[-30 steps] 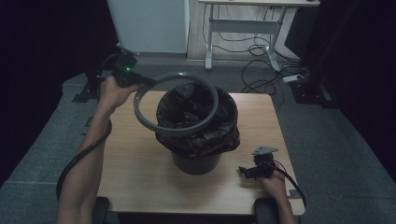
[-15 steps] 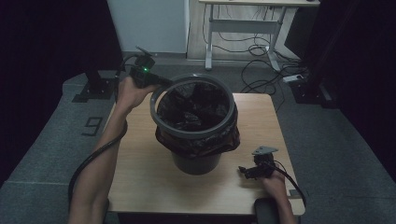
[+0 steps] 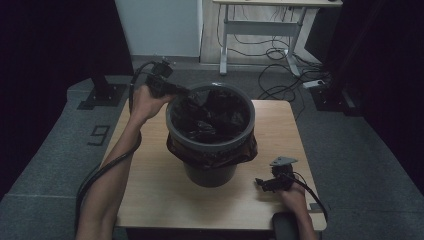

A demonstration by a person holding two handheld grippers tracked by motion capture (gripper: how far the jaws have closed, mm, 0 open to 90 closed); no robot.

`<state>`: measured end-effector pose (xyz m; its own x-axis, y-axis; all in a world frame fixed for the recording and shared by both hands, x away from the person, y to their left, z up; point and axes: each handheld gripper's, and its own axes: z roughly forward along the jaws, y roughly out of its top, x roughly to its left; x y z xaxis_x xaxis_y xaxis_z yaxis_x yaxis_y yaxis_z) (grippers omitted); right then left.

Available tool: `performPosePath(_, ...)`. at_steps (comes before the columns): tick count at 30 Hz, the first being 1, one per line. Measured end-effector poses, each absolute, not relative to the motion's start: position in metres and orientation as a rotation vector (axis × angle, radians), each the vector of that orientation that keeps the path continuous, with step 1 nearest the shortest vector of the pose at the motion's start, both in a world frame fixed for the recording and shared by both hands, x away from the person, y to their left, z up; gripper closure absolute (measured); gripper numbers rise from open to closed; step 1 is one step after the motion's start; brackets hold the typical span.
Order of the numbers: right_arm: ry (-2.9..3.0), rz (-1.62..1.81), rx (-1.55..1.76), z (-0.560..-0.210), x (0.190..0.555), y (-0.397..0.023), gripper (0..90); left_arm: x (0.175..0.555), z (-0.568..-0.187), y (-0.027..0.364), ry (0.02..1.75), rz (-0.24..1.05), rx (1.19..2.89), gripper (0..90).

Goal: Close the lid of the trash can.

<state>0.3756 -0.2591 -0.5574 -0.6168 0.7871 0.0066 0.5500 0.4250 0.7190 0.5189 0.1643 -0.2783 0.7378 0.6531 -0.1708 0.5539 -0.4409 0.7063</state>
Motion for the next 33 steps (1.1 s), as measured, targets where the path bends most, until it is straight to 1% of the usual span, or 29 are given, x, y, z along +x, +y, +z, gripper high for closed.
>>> performPosePath(11, 2.353, 1.002, 1.150, -0.557, 0.376, -0.259, 0.0, 0.515, -0.287, 0.160, 0.863, 0.232, 2.173, 77.7)
performPosePath(17, 2.353, 1.002, 1.150, -0.557, 0.376, -0.259, 0.0, 0.509, -0.288, 0.157, 0.855, 0.315, 2.195, 77.6)
performPosePath(24, 2.353, 1.002, 1.149, -0.557, 0.375, -0.259, 0.0, 0.504, -0.288, 0.154, 0.848, 0.381, 2.220, 77.5)
performPosePath(28, 2.353, 1.002, 1.149, -0.557, 0.375, -0.259, 0.0, 0.504, -0.287, 0.154, 0.845, 0.387, 2.228, 77.2)
performPosePath(33, 2.353, 1.002, 1.149, -0.557, 0.375, -0.259, 0.0, 0.507, -0.288, 0.156, 0.832, 0.359, 2.222, 76.6)
